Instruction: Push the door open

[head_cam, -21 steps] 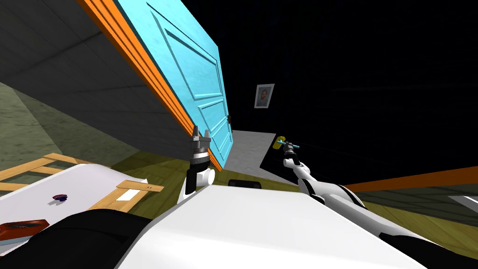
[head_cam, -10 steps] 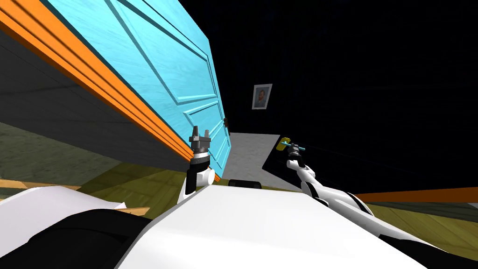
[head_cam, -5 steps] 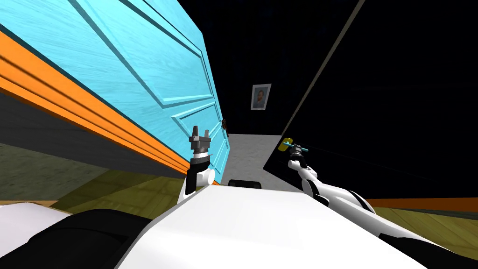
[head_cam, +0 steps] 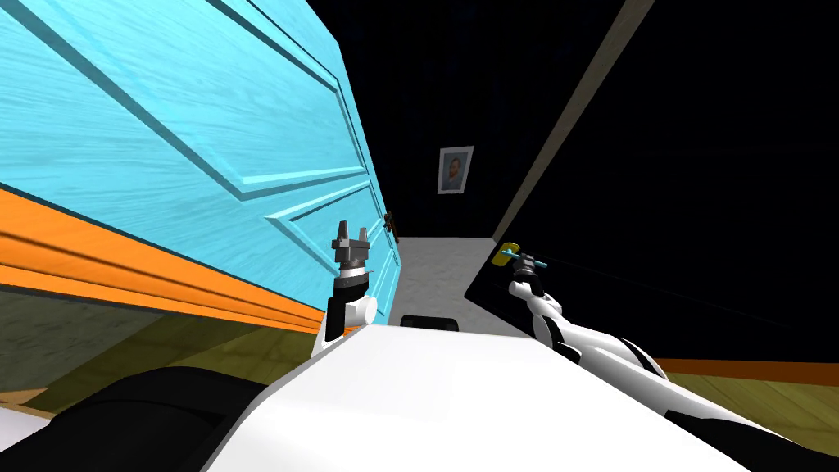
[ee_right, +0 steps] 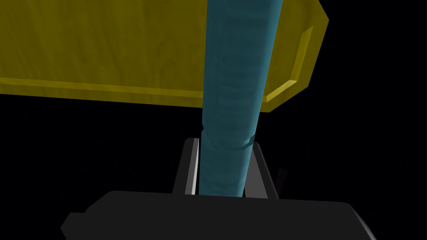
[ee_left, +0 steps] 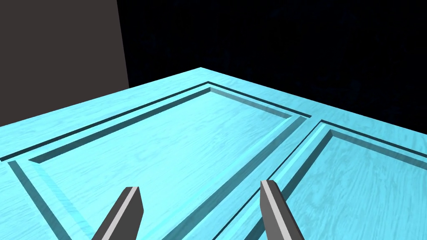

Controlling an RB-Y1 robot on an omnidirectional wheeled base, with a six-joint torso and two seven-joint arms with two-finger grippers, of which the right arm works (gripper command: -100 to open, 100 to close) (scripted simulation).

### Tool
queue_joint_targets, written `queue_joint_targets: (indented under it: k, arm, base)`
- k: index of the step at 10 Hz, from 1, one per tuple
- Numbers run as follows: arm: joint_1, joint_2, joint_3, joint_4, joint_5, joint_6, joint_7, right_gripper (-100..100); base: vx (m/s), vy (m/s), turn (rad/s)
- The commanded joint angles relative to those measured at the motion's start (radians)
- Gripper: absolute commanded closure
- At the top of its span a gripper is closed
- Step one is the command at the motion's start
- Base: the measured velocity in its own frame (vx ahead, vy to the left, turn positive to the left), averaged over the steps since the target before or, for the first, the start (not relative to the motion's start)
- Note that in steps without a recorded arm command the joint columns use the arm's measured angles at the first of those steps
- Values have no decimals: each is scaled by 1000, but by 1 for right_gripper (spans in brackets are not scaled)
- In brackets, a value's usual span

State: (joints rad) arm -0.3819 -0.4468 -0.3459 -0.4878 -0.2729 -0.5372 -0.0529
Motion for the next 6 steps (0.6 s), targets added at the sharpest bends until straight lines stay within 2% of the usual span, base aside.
queue_joint_targets:
  k: [1,3,6]
  arm:
    - [0,1,-2,-2,2,1,1,100]
    - [0,3,-4,-4,3,2,2,100]
    - [1,5,-6,-6,5,3,2,100]
  base:
    - [120,-8,-108]
    - [177,7,-108]
    - [177,-28,-81]
